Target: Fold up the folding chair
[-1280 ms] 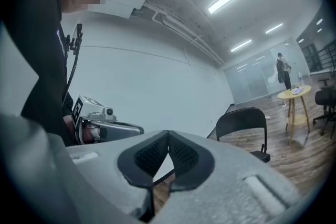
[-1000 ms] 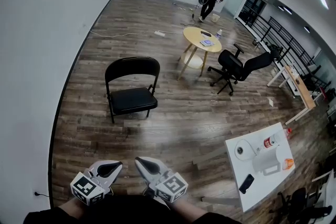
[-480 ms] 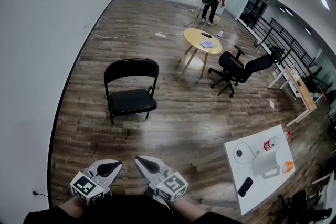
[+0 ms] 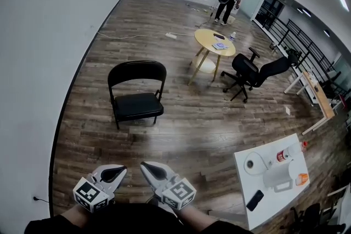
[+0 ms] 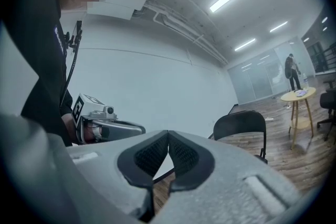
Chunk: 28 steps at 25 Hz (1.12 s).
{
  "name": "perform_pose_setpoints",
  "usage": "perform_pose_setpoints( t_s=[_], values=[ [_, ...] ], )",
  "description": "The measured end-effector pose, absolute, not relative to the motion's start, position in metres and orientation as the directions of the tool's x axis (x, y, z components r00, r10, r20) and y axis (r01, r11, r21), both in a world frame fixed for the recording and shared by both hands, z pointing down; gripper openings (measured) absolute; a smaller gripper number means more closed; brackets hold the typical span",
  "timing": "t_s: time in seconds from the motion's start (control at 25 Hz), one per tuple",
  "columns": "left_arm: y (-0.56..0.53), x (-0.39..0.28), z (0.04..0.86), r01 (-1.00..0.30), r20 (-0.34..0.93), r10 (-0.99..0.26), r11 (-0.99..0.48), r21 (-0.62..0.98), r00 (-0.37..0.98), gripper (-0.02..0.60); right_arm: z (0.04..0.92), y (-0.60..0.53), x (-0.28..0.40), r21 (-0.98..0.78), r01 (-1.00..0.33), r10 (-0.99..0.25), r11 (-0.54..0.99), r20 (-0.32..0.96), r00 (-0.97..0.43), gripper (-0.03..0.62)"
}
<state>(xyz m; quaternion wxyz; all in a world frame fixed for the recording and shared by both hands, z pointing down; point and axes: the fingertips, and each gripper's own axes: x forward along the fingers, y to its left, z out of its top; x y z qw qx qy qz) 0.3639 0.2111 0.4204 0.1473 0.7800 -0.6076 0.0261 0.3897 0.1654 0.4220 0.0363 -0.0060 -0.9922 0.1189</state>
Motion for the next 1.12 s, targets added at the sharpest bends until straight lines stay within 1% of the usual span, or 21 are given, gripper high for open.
perform_pose_setpoints(
  t_s=[0.24, 0.48, 0.64, 0.92, 1.12],
  values=[
    [0.198, 0.375, 0.417, -0.963, 0.228, -0.945, -0.197, 0.182, 0.236, 0.002, 0.425, 0.156, 0.401, -0.248, 0.038, 0.058, 0.968, 0.074, -0.996, 0.017],
    [0.188, 0.383, 0.415, -0.972, 0.238, -0.954, -0.136, 0.193, 0.181, 0.002, 0.432, 0.143, 0.413, -0.253, 0.07, 0.091, 0.965, 0.073, -0.993, 0.02],
    [0.184, 0.378, 0.419, -0.976, 0.243, -0.956, -0.122, 0.182, 0.165, 0.002, 0.436, 0.134, 0.412, -0.263, 0.077, 0.101, 0.962, 0.077, -0.992, 0.02],
    [0.167, 0.344, 0.421, -0.975, 0.238, -0.958, -0.116, 0.191, 0.161, 0.002, 0.444, 0.118, 0.385, -0.263, 0.074, 0.104, 0.962, 0.104, -0.989, 0.021],
    [0.144, 0.297, 0.42, -0.972, 0.231, -0.955, -0.143, 0.189, 0.186, 0.002, 0.454, 0.095, 0.347, -0.26, 0.03, 0.067, 0.965, 0.138, -0.988, 0.023]
  ],
)
